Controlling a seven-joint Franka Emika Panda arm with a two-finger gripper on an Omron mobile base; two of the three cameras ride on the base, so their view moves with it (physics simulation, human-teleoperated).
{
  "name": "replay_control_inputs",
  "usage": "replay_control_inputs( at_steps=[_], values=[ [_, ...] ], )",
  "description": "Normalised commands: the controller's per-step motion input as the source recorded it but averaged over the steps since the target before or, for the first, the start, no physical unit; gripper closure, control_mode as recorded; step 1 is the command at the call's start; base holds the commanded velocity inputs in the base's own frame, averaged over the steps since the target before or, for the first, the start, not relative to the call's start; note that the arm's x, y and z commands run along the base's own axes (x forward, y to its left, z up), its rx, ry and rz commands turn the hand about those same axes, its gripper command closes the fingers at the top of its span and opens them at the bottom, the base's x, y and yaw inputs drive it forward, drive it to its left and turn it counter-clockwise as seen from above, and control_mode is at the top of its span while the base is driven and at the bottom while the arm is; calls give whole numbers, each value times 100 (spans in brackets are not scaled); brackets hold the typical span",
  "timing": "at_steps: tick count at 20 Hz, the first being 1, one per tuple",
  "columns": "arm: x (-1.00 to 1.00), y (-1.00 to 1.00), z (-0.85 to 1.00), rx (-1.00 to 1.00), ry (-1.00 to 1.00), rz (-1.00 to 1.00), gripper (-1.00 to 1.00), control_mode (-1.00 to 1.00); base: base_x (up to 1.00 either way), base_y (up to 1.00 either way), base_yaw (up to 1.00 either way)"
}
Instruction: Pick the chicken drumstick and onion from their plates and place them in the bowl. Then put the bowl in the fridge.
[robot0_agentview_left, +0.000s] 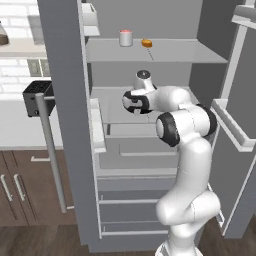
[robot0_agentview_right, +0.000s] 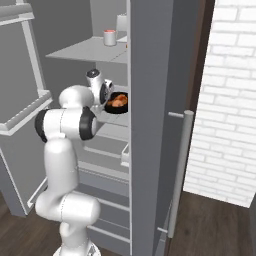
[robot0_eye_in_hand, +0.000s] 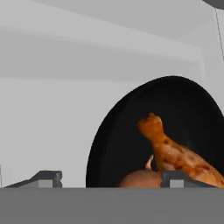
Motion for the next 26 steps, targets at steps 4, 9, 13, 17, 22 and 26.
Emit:
replay_control_inputs(
  at_steps=[4,9,13,17,22,26],
  values=[
    [-98,23,7,-7,-11,0,-100,-100,0,0,0],
    [-100,8,0,-1,0,-1,-100,-100,0,0,0],
    [-100,0,2,1,0,-7,-100,-100,0,0,0],
    [-100,-1,10,5,0,-13,-100,-100,0,0,0],
    [-100,-1,1,6,-10,-21,-100,-100,0,0,0],
    [-100,0,0,5,-14,-23,-100,-100,0,0,0]
  ],
)
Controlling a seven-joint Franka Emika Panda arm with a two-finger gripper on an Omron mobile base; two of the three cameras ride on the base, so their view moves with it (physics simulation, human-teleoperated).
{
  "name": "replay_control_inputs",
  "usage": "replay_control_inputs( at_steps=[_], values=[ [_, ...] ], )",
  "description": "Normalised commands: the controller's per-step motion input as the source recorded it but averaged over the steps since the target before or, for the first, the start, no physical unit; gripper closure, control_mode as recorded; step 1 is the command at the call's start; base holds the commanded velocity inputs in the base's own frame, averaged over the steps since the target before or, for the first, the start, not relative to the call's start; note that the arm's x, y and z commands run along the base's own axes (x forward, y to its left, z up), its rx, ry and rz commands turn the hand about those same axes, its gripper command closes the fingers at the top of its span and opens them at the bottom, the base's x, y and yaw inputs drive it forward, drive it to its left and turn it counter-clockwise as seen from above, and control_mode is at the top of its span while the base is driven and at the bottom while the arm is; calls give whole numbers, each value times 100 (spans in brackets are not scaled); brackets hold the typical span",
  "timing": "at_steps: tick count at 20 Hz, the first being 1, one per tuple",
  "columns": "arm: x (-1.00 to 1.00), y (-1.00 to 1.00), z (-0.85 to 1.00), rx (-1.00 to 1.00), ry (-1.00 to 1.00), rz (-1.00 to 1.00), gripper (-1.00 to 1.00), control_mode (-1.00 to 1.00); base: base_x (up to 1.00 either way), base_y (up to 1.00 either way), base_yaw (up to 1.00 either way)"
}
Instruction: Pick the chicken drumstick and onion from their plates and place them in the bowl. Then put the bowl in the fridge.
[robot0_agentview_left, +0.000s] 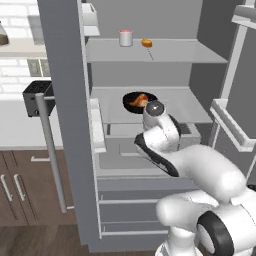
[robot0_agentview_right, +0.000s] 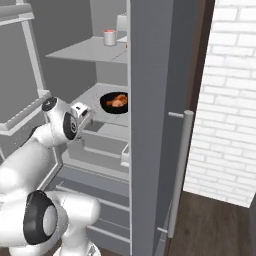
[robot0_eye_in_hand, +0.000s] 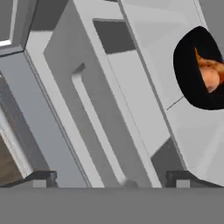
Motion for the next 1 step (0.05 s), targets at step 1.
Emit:
replay_control_inputs(
  at_steps=[1],
  values=[
    [-100,0,0,5,-11,-23,-100,-100,0,0,0]
  ],
)
